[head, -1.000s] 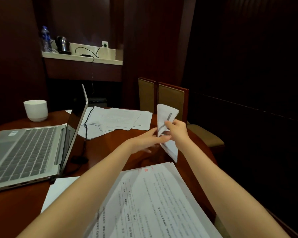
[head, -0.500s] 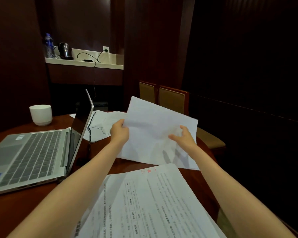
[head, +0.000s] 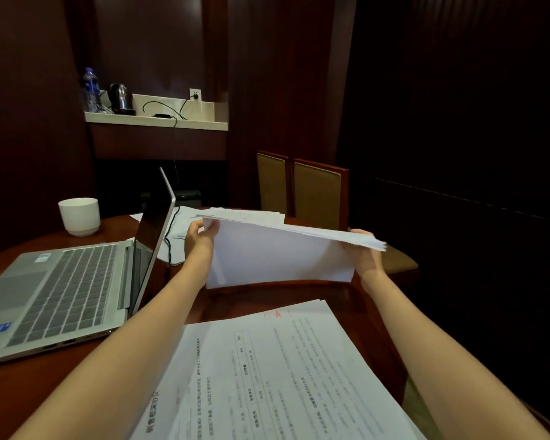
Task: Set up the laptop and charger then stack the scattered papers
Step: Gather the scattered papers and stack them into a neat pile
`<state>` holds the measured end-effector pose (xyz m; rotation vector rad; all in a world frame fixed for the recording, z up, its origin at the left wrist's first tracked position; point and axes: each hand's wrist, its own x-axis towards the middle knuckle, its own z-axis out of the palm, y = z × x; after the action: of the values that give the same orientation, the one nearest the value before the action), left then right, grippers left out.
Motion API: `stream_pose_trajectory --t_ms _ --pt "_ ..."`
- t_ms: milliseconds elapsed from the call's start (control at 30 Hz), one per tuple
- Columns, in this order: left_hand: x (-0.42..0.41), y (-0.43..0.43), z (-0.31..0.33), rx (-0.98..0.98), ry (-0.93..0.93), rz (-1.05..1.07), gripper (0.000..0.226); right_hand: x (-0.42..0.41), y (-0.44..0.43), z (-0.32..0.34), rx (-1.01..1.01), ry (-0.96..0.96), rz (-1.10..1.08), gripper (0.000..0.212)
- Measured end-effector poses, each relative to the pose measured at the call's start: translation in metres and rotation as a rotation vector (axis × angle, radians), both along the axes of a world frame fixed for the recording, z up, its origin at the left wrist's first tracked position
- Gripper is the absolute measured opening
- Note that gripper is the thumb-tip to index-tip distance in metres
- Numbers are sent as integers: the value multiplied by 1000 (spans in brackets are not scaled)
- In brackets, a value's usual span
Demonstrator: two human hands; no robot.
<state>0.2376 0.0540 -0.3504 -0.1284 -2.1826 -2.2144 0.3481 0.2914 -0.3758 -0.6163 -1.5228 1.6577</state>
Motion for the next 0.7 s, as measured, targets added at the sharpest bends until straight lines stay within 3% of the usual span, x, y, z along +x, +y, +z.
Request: stream_pose_trajectory --t_ms 67,133,200,333,433,500,567,633,700 --pt "0 0 -5 -1 13 -36 42 1 -6 -1 -20 -11 18 34" --pt "2 0 -8 -15 66 -76 42 0 -7 -5 138 -98 -9 50" --pt "3 0 -7 4 80 -86 40 2 -7 -5 160 -96 -17 46" --pt "2 -3 -1 -57 143 -75 36 9 -1 1 231 -75 -41 11" --pt "3 0 3 -151 262 -69 56 10 4 8 252 -81 -98 31" --pt "5 2 7 -332 368 -30 72 9 6 14 212 -85 -115 40" --pt "10 4 10 -627 509 6 81 8 9 18 150 -104 -110 34" --pt "17 7 12 -853 648 -8 80 8 10 23 49 -141 -69 10" --pt "22 11 15 -996 774 -56 74 9 10 26 -15 -228 -28 20"
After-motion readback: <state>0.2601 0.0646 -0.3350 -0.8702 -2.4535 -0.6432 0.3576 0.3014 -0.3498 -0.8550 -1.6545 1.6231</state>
